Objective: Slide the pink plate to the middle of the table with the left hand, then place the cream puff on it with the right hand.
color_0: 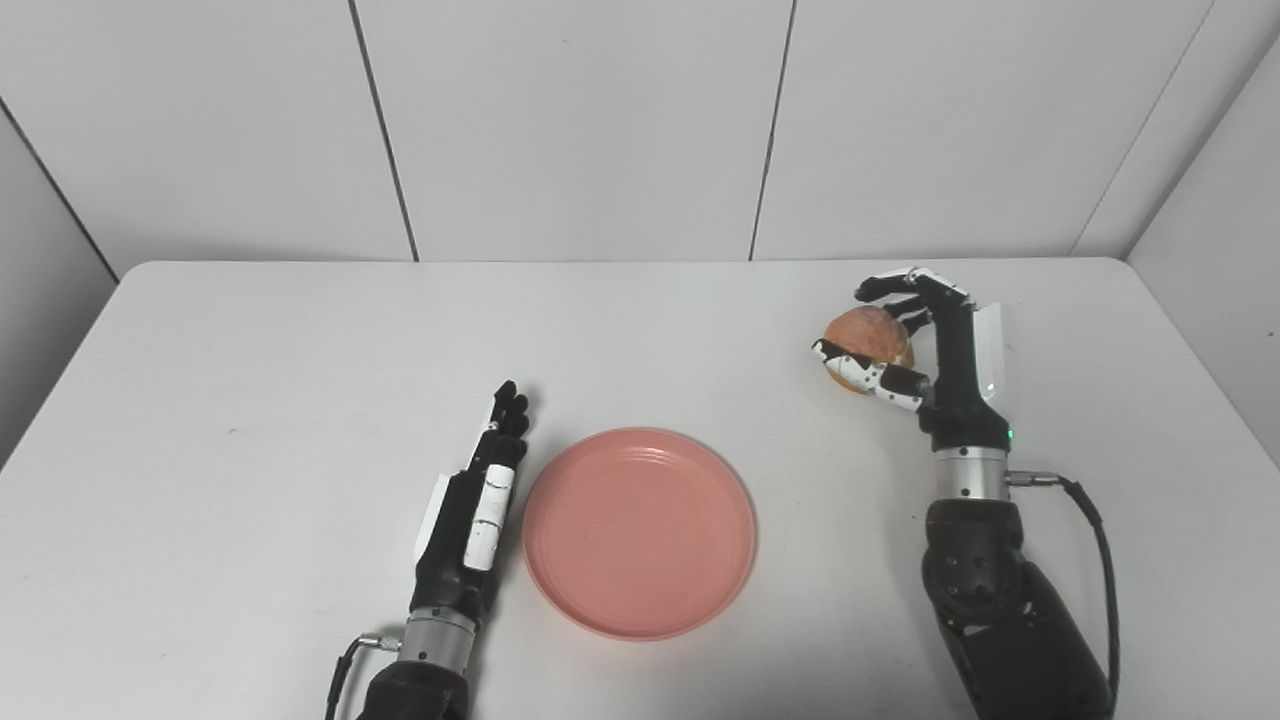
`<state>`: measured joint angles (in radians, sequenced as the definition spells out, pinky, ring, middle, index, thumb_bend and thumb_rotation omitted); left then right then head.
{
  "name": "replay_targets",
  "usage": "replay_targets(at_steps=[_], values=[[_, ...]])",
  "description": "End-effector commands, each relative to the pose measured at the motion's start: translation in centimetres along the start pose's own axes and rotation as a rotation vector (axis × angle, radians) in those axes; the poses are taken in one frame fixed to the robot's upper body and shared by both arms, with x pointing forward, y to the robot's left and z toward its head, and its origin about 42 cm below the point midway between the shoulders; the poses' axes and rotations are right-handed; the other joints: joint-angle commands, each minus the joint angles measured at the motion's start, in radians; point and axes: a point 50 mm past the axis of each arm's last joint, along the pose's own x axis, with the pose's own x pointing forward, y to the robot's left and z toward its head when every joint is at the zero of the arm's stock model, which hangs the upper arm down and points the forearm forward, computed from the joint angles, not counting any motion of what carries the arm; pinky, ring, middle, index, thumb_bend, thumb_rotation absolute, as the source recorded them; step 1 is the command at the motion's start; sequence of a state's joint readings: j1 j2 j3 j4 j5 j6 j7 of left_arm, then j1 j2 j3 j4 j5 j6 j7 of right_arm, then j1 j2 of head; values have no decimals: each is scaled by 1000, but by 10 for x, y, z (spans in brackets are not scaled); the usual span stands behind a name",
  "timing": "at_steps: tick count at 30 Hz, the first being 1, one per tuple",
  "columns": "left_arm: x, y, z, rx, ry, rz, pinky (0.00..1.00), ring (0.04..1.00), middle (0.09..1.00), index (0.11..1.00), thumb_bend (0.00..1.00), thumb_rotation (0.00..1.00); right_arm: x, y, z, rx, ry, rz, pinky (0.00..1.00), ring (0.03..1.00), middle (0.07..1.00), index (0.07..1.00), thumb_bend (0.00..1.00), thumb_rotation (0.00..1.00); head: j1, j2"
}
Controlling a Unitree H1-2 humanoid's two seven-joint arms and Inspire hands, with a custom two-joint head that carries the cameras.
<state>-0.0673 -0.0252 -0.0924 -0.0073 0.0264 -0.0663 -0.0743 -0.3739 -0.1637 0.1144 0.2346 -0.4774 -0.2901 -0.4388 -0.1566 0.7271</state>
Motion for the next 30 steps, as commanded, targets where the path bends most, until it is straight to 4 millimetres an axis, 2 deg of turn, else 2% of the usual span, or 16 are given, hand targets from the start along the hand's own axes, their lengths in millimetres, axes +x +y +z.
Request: replay_targets(at_steps=[1,6,12,15,16,17,18,19,21,23,30], values=[[-2,-9,1,-13,-6,0,1000,1000,1000,1000,716,1000,6,0,20,57,-109,11,329,437,554,458,490,0,3,1],[-1,-13,5,-6,-17,5,1000,1000,1000,1000,704,1000,-8,14,45,124,-157,78,339,454,552,452,490,0,15,6],[-2,-17,8,-1,-22,7,1000,1000,1000,1000,687,1000,-24,22,64,134,-180,132,354,447,548,444,492,0,13,11],[-2,-19,10,-9,-21,11,1000,1000,1000,1000,674,1000,-33,27,70,90,-200,157,401,444,525,438,497,0,14,12],[-2,-20,10,-7,-20,10,1000,1000,1000,1000,673,1000,-36,29,72,105,-206,172,299,444,521,438,504,0,14,15],[-2,-20,10,-1,-19,7,1000,1000,1000,1000,677,1000,-39,31,73,131,-212,189,250,444,522,437,508,0,16,16],[-2,-20,11,3,-18,7,1000,1000,1000,1000,679,1000,-41,33,74,153,-218,204,243,445,524,435,509,0,17,17],[-2,-20,11,2,-19,9,1000,1000,1000,1000,683,1000,-44,35,75,171,-226,216,268,425,534,440,508,0,19,18],[-2,-21,11,2,-25,9,1000,1000,1000,1000,673,1000,-48,39,77,197,-236,239,339,448,544,441,495,0,25,21],[-1,-21,11,8,-27,6,1000,1000,1000,1000,678,1000,-54,42,78,218,-228,262,358,465,540,440,494,0,27,22],[-1,-22,12,-3,-24,10,1000,1000,1000,1000,682,1000,-69,50,87,237,-213,363,348,454,550,451,491,0,31,23]])
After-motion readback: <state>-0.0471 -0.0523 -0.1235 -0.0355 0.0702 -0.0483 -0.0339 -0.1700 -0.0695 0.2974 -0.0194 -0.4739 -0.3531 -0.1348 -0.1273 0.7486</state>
